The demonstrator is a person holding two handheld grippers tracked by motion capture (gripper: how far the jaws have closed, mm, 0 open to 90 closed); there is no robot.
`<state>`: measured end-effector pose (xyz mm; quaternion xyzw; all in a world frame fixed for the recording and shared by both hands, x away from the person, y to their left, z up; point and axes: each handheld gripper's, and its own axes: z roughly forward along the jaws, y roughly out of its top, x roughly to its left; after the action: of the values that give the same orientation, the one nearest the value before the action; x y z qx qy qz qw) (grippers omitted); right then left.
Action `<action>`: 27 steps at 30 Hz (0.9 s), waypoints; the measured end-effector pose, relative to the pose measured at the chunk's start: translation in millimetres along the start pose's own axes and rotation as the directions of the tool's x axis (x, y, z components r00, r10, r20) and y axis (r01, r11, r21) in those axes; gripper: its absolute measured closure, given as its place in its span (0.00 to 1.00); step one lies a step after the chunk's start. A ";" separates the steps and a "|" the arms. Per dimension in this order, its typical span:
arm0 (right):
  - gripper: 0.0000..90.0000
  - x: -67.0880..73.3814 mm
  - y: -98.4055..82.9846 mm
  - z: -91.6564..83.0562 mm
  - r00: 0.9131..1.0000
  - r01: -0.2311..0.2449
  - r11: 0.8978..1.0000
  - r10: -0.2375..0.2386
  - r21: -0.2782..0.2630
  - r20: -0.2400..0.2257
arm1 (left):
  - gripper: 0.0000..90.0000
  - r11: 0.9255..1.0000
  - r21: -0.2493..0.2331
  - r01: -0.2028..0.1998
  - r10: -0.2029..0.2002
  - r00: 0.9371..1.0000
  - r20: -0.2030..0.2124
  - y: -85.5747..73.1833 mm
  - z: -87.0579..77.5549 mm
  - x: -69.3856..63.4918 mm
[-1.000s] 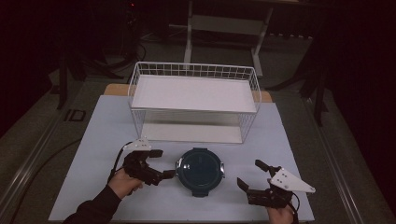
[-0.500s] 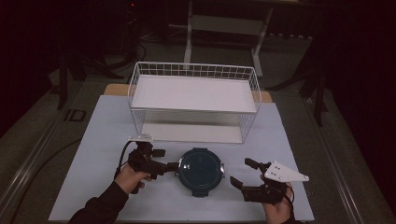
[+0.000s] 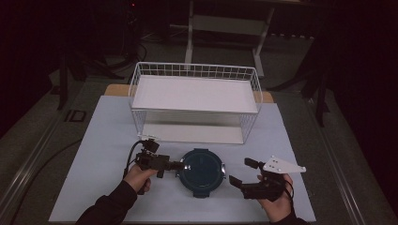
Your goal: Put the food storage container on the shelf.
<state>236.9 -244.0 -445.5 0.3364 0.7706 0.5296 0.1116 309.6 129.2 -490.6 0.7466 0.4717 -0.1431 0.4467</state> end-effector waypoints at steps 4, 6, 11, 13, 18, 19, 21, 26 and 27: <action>0.11 -1.2 -1.4 4.6 1.000 -0.016 1.000 0.016 0.008 0.000 | 0.07 0.999 0.031 0.042 -0.042 0.999 0.015 -0.7 2.7 2.4; 0.11 -2.2 -2.1 5.6 0.999 -0.031 0.999 0.031 0.006 -0.009 | 0.14 0.996 0.042 0.079 -0.080 0.997 0.022 -3.0 3.4 6.2; 0.11 -2.0 -4.0 8.2 0.999 -0.029 0.999 0.029 0.023 -0.013 | 0.24 0.990 0.057 0.128 -0.132 0.989 0.068 -5.1 3.9 13.6; 0.11 -1.8 -5.2 9.3 0.999 -0.029 0.999 0.029 0.030 -0.013 | 0.32 0.988 0.063 0.144 -0.148 0.986 0.071 -5.5 4.7 15.4; 0.13 -0.6 -6.8 11.3 0.999 -0.030 0.999 0.031 0.041 -0.015 | 0.41 0.979 0.084 0.185 -0.193 0.976 0.097 -5.1 8.4 18.8; 0.13 -0.1 -7.0 11.8 0.999 -0.028 0.999 0.029 0.042 -0.014 | 0.42 0.977 0.091 0.192 -0.201 0.975 0.095 -5.1 9.4 19.1; 0.13 0.3 -7.7 13.0 0.999 -0.029 0.999 0.030 0.044 -0.018 | 0.45 0.975 0.101 0.199 -0.208 0.974 0.090 -5.3 10.7 20.4; 0.14 0.7 -9.1 14.0 0.999 -0.028 0.998 0.029 0.052 -0.018 | 0.53 0.966 0.113 0.231 -0.243 0.964 0.106 -7.6 13.6 25.1; 0.14 0.5 -9.2 13.9 0.999 -0.031 0.998 0.032 0.050 -0.017 | 0.54 0.962 0.121 0.244 -0.258 0.959 0.120 -7.8 14.4 26.2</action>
<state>240.2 -235.3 -459.3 0.3463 0.7792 0.5149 0.0878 319.5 134.0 -519.5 0.6917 0.5233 -0.2734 0.4159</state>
